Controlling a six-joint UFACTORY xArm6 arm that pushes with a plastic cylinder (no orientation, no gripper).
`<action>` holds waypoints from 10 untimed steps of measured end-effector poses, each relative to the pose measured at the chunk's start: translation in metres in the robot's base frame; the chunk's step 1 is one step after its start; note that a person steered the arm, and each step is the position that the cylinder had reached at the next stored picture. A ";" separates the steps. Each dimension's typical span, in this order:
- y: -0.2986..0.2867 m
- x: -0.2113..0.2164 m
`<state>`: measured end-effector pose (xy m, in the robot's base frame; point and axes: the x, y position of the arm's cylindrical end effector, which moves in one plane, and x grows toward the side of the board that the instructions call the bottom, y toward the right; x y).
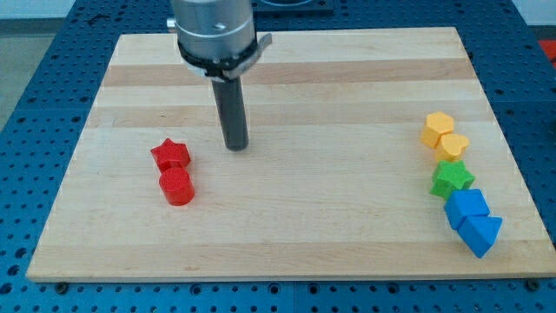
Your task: Slide the red star towards the right side of the board
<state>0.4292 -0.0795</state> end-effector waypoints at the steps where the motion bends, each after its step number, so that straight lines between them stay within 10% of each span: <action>1: -0.044 -0.002; 6: -0.182 0.074; 10: -0.101 0.053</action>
<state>0.4824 -0.1805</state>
